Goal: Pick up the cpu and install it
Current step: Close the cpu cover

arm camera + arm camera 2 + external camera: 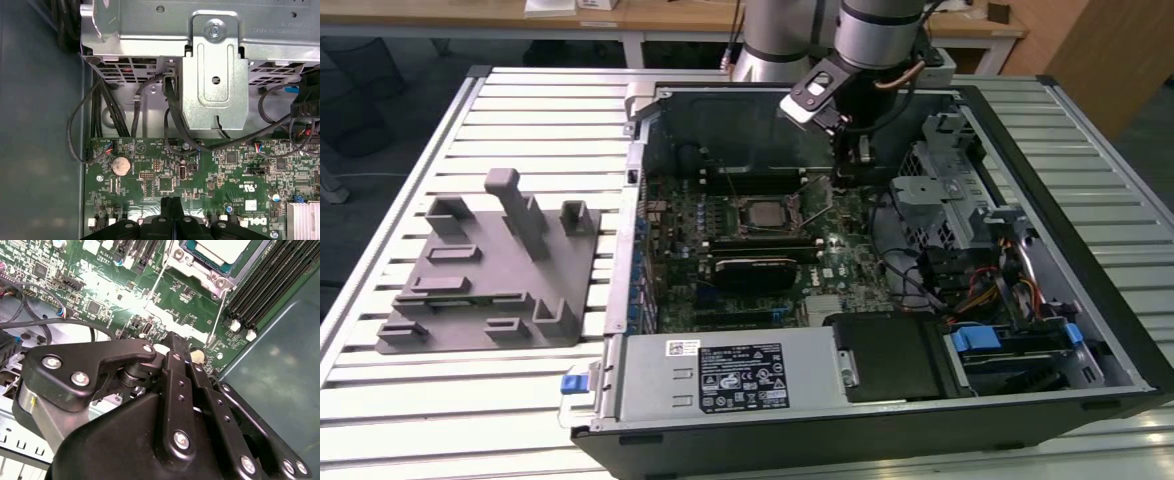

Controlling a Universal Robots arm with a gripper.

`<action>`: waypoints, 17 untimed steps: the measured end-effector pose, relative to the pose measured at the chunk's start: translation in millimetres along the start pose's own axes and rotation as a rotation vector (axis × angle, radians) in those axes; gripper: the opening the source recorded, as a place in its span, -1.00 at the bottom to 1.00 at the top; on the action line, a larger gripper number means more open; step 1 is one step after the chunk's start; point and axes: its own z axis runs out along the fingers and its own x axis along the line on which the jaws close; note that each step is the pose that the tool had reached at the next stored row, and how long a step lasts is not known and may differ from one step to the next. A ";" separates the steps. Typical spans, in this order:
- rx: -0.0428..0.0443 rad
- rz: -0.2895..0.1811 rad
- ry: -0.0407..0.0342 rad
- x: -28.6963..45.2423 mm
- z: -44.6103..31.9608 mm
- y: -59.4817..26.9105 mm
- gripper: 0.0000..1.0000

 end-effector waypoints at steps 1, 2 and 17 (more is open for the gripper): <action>-0.0001 0.000 0.0002 0.0 -0.4 0.0 -0.79; -0.0001 0.000 0.0002 0.0 -1.2 0.1 -0.79; 0.0042 0.000 0.0001 0.2 5.7 3.6 -0.79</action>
